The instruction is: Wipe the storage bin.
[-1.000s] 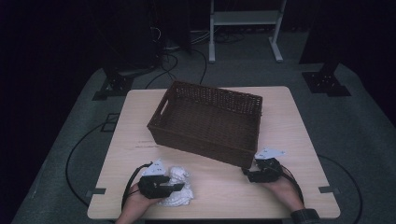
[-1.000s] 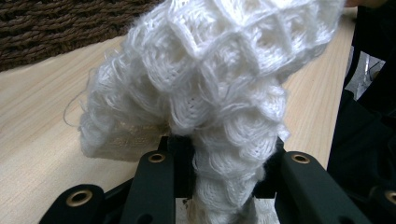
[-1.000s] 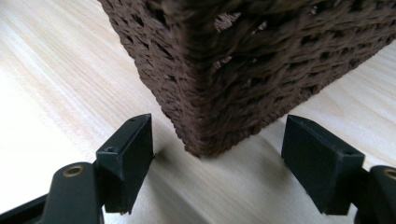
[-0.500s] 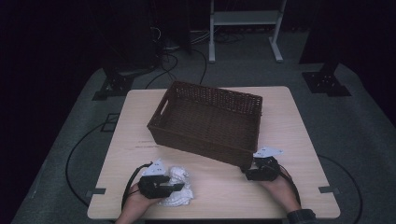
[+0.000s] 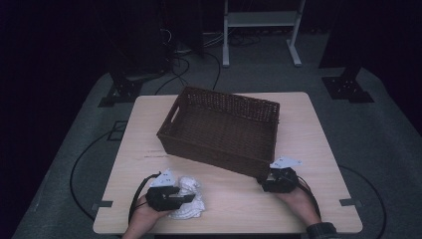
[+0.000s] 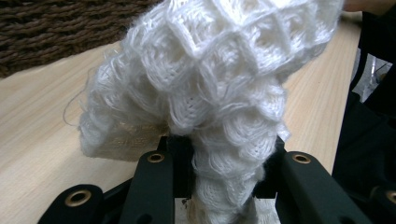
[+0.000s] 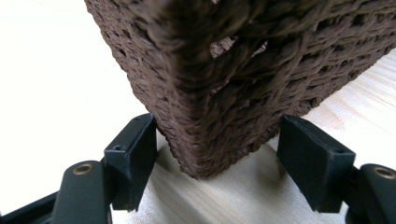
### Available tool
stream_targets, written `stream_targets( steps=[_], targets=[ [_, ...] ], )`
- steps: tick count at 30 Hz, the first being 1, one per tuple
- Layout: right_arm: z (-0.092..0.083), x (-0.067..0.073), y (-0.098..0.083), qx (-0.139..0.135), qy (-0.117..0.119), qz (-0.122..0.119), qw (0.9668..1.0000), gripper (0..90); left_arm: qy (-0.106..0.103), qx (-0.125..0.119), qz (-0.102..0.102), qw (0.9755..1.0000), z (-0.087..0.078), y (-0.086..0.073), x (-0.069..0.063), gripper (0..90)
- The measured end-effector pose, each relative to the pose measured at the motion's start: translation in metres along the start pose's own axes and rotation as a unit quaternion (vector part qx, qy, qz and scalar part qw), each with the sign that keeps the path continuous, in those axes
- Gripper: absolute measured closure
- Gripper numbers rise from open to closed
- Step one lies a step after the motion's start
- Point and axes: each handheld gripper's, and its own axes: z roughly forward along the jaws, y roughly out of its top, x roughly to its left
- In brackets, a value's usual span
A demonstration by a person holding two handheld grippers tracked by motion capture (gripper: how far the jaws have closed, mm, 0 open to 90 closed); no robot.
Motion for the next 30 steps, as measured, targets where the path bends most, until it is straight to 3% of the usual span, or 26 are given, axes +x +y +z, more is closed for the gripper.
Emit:
stream_targets(
  steps=[7, 15, 22, 30],
  targets=[
    [0.000, 0.001, 0.000, -0.001, -0.003, 0.003, 1.0000, 30.0, 0.017, -0.008, -0.008, 0.9998, -0.009, 0.000, 0.008, 66.6],
    [0.000, 0.001, 0.000, -0.001, -0.004, 0.002, 1.0000, 30.0, 0.058, -0.036, -0.016, 0.9975, -0.035, 0.012, 0.029, 66.6],
    [0.000, 0.001, 0.000, -0.001, -0.004, 0.001, 1.0000, 29.9, 0.105, -0.057, -0.015, 0.9927, -0.059, 0.028, 0.051, 66.8],
    [0.000, 0.001, 0.000, -0.001, -0.004, 0.001, 1.0000, 29.9, 0.131, -0.090, -0.032, 0.9868, -0.072, 0.047, 0.078, 66.8]
  ],
)
